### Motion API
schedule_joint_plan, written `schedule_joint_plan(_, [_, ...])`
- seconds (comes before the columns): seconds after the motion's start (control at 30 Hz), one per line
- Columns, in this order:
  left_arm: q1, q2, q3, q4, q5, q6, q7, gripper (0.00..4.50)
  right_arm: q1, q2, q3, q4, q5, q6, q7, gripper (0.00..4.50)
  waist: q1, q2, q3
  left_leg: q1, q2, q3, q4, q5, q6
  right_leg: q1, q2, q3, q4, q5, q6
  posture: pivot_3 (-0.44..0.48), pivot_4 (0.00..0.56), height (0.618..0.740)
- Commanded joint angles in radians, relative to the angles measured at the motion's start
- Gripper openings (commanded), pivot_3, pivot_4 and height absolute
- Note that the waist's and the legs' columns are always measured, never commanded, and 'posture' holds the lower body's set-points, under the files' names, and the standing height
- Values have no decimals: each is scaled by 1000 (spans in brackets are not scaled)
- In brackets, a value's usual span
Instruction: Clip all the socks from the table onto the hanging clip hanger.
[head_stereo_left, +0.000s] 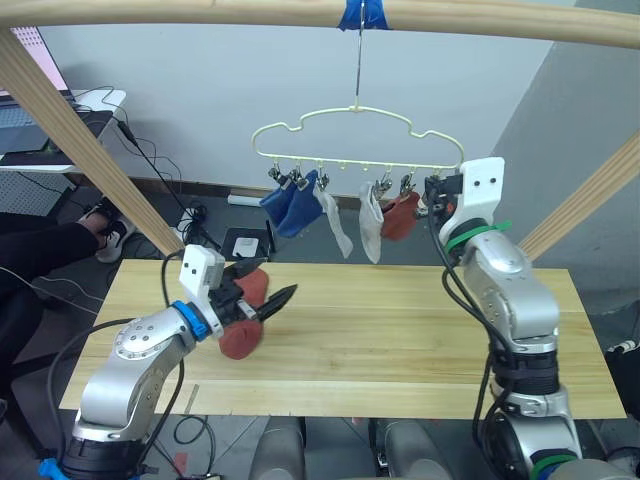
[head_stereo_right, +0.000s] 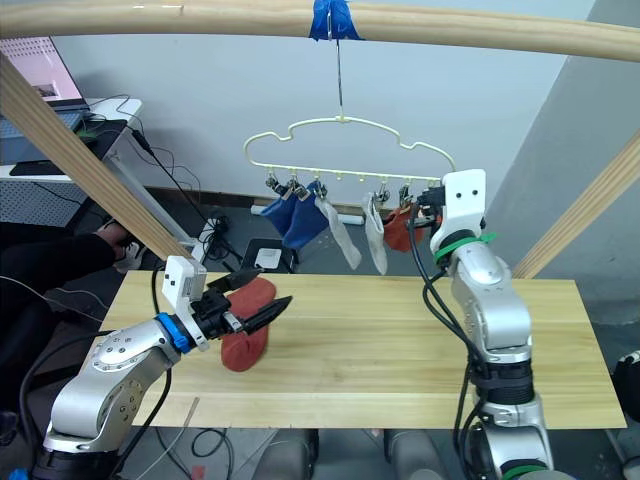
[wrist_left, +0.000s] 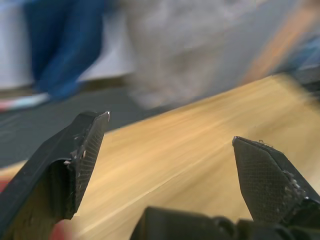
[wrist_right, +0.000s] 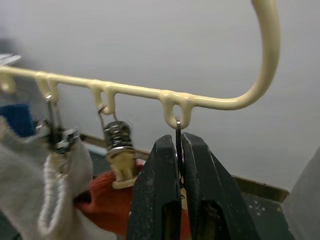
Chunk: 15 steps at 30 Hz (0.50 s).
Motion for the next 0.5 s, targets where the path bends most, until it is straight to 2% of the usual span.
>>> schedule_joint_plan(0.03, [-59, 22, 2, 152, 100, -7, 58, 4500, -16, -69, -11, -31, 46, 42, 94, 24, 0, 0, 0, 0, 0, 0, 0, 0, 0, 0, 0, 0, 0, 0, 0, 5, 228, 740])
schedule_joint_plan(0.27, [-219, -67, -55, 493, 227, -71, 133, 4500, -29, -77, -22, -39, 78, 87, 92, 24, 0, -1, 1, -1, -1, 0, 0, 0, 0, 0, -1, -1, -1, 0, 0, -30, 227, 740])
schedule_joint_plan(0.5, [-325, -114, -83, 705, 280, -83, 134, 4500, -19, -64, -26, -73, 84, 114, 56, 24, -9, -1, 1, -1, -1, 0, 0, 0, 0, 0, -1, -1, 0, 0, 0, -64, 227, 740])
